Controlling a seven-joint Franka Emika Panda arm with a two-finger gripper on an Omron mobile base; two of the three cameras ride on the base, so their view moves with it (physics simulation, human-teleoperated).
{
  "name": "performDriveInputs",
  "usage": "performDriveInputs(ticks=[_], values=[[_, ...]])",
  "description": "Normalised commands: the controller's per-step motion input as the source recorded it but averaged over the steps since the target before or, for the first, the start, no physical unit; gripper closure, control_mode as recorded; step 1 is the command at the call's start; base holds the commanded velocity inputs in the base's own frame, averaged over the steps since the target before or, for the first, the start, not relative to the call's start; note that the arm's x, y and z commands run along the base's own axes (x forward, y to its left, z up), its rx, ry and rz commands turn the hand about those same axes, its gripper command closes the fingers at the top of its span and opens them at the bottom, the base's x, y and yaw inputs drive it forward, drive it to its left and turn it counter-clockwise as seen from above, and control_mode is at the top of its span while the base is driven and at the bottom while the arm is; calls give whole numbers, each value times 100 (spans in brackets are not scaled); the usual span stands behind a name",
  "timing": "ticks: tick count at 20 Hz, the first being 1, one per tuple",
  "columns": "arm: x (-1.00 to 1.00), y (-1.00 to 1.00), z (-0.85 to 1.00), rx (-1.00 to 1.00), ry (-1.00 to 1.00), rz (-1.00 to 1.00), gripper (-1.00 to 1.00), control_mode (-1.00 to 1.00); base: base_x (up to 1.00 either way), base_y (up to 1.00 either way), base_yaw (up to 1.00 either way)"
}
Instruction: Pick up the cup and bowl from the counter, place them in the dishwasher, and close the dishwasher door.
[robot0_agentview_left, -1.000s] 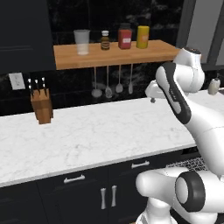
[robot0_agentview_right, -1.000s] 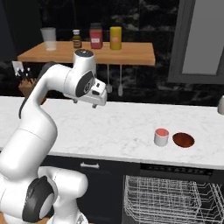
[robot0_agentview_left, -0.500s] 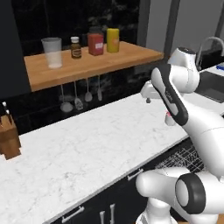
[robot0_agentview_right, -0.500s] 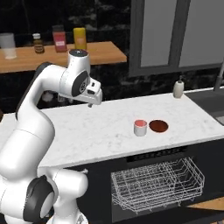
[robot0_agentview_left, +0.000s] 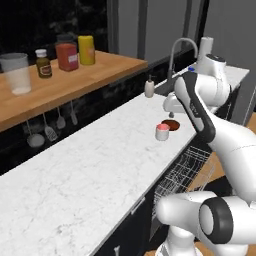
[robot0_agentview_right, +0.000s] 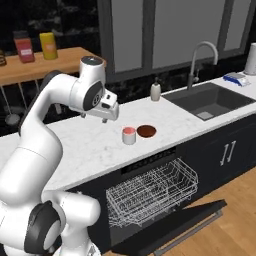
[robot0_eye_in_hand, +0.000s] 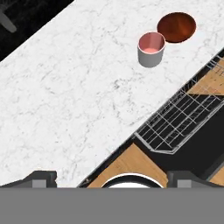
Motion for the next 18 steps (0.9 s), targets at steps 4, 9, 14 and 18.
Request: performDriveInputs(ticks=[4, 9, 14, 18], values=[[0, 0, 0, 0, 0, 0, -100, 100, 10, 0, -38], [0, 0, 0, 0, 0, 0, -100, 100, 14, 2, -26], [0, 0, 0, 0, 0, 0, -100, 100, 16, 0, -19], [0, 0, 0, 0, 0, 0, -100, 100, 23, 0, -15]])
